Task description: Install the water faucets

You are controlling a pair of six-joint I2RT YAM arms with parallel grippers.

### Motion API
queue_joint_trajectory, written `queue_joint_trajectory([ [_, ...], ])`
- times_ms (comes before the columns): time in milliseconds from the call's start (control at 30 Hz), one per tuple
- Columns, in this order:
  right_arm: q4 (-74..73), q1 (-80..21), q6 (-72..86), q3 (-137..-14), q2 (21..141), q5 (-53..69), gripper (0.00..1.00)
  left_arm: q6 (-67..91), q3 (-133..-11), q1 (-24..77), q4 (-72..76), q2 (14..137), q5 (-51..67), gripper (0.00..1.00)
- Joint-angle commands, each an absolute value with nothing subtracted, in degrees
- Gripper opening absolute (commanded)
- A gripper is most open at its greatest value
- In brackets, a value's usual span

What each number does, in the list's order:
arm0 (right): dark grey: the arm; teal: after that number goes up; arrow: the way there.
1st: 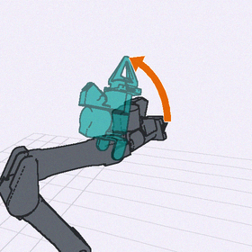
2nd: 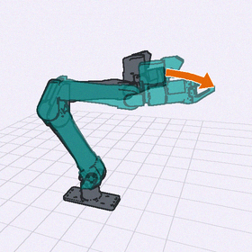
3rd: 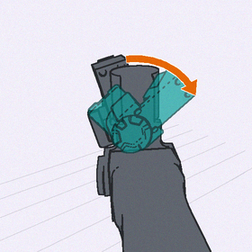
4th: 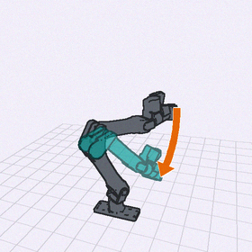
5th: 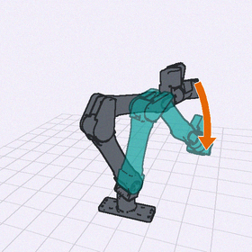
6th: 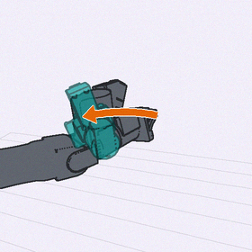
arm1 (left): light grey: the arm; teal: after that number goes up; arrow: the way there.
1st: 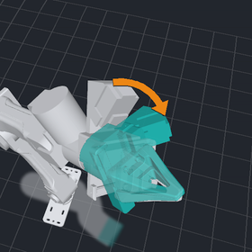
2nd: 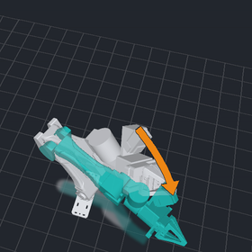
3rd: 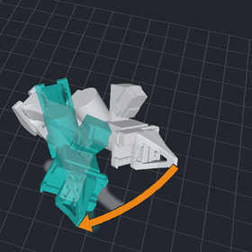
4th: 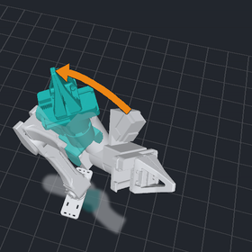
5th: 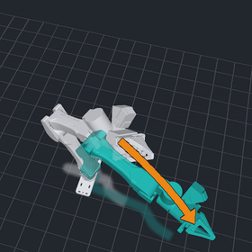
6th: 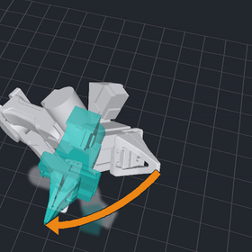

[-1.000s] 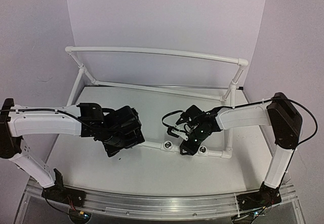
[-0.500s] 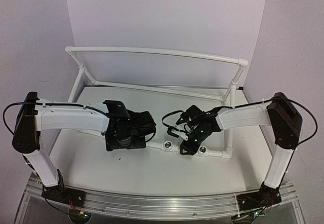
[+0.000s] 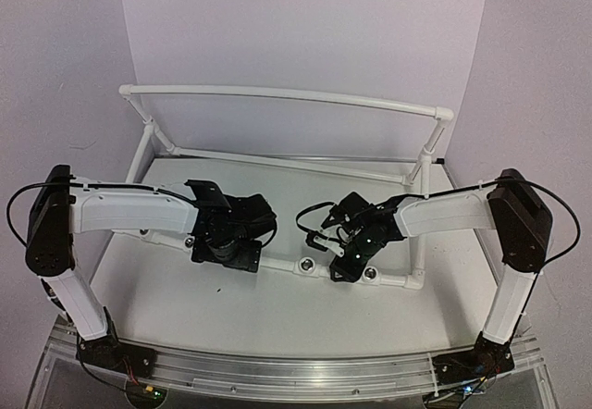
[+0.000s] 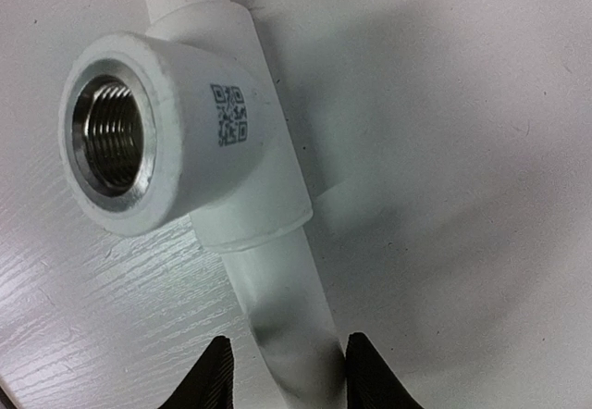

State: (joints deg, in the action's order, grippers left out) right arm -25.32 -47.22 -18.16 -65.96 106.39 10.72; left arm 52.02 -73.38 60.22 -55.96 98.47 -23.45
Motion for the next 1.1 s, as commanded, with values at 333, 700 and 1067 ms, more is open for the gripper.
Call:
queue_joint_trajectory([
  [333,-27.42,-47.81,-20.32,-62.93,106.74,5.57,0.26,48.25,-71.75,57.61,-56.77,101.07,-22.5,0.95],
  [700,-27.42,-47.77,-20.65,-62.13,107.01,4.55,0.14,48.96,-72.15,56.36,-60.06,101.79,-25.78,0.94],
  [1067,-27.42,-47.8,-20.59,-62.05,107.29,4.65,0.08,47.94,-71.28,54.66,-60.77,98.6,-28.32,0.94],
])
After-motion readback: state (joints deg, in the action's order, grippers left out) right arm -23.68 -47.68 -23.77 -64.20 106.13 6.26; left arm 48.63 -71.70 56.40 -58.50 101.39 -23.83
